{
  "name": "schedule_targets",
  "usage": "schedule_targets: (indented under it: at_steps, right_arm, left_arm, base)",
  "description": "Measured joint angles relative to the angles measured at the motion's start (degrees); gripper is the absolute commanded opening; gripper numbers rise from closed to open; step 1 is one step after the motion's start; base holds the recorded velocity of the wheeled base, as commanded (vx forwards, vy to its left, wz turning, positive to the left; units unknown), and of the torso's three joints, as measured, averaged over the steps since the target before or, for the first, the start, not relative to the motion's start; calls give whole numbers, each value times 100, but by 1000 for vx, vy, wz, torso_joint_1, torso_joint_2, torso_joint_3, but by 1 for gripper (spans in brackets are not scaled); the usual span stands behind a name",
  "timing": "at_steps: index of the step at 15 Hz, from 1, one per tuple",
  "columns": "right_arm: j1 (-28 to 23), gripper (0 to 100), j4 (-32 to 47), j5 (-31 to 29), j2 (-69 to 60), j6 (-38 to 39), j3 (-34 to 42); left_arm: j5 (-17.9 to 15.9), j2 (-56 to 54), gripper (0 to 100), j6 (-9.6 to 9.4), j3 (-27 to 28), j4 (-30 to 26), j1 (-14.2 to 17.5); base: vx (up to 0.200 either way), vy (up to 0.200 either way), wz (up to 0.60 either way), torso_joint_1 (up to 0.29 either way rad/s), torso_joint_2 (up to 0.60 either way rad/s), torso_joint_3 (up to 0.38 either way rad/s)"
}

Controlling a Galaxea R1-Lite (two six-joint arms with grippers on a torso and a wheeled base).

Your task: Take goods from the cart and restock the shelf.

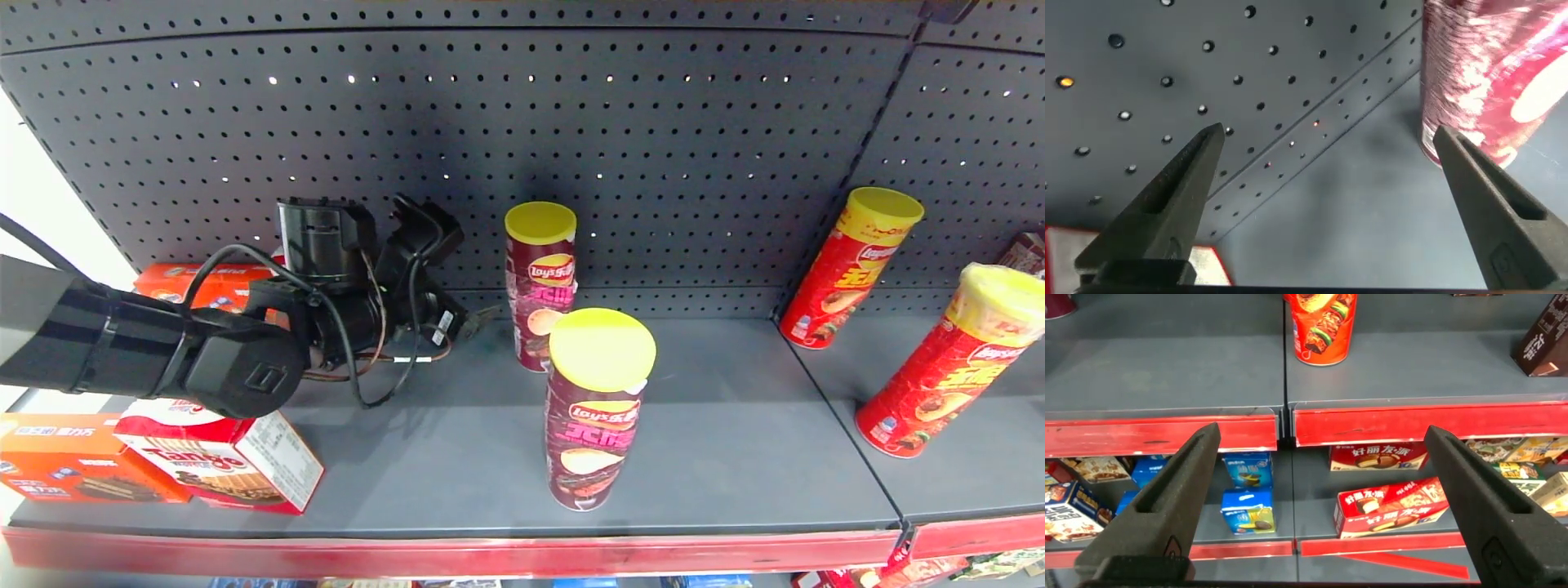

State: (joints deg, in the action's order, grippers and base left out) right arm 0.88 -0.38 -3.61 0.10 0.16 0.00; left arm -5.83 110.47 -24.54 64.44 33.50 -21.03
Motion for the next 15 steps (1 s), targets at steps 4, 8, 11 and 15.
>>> schedule_targets:
  at_steps: [4,8,11,15]
  right_arm:
    - [-4,100,0,0,0,0,0]
    - [0,100,2,0,0,0,0]
    - [0,100,0,2,0,0,0]
    - [-4,100,2,0,0,2,0]
  left_arm:
    - [6,236,100,0,166,2,-82]
    - [6,339,100,7,216,-2,-166]
    - [4,386,100,10,254,-2,-228]
    - [6,436,100,24,308,-9,-317]
  base:
    - [0,0,0,0,0,0]
    - [0,0,0,0,0,0]
    - [0,0,0,0,0,0]
    - [0,0,0,0,0,0]
